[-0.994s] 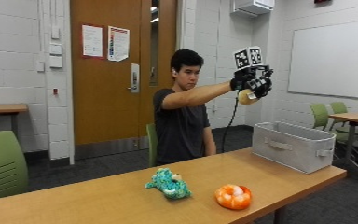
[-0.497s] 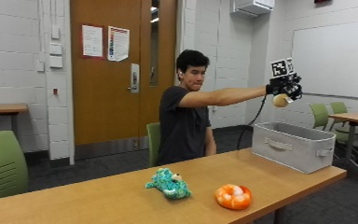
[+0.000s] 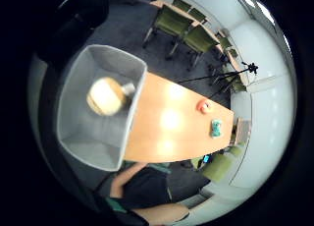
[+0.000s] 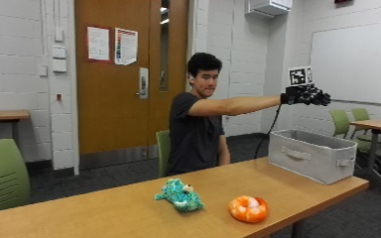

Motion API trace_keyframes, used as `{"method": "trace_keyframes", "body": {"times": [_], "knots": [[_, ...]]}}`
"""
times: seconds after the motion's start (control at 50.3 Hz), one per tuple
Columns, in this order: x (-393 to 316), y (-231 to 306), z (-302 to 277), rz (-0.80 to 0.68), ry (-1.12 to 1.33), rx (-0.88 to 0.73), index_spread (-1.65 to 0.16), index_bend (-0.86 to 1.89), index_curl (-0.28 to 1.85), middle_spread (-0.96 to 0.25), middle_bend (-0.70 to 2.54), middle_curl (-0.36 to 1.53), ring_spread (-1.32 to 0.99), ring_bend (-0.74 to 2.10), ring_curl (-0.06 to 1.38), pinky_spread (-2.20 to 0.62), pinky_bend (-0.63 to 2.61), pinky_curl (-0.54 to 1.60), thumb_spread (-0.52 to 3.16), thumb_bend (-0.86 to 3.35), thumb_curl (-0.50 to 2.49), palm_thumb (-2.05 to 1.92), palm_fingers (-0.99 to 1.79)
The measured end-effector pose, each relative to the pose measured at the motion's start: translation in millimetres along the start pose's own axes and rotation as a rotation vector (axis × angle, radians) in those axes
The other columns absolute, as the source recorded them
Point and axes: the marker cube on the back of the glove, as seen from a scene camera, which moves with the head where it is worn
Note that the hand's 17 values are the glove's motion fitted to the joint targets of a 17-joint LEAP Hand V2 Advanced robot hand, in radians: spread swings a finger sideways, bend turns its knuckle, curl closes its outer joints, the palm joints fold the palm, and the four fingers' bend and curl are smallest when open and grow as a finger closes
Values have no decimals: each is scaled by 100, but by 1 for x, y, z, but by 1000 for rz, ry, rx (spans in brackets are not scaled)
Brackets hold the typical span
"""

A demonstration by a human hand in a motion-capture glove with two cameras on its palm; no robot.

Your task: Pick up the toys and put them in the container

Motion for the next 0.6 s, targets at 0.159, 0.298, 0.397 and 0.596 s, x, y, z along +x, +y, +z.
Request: {"method": "trace_keyframes", "body": {"times": [0.159, 0.298, 0.397, 0.596], "knots": [[-4, 19, -13, 31, 84, 21, -29, 6, 75, -6, 37, 55, -17, 75, 37, -14, 100, 41, 97, -10, 56, -11, -9], [46, 26, -27, 35, 126, 15, -24, 12, 66, -6, 38, 54, -20, 70, 35, -13, 93, 38, 98, -9, 46, -11, -8], [91, 36, -38, 41, 148, 17, -22, 14, 63, -7, 38, 53, -23, 66, 33, -14, 89, 37, 98, -9, 41, -10, -6], [184, 54, -57, 120, 120, 33, -20, 15, 57, -7, 35, 50, -27, 58, 31, -16, 83, 35, 97, -8, 34, -10, -5]]}}
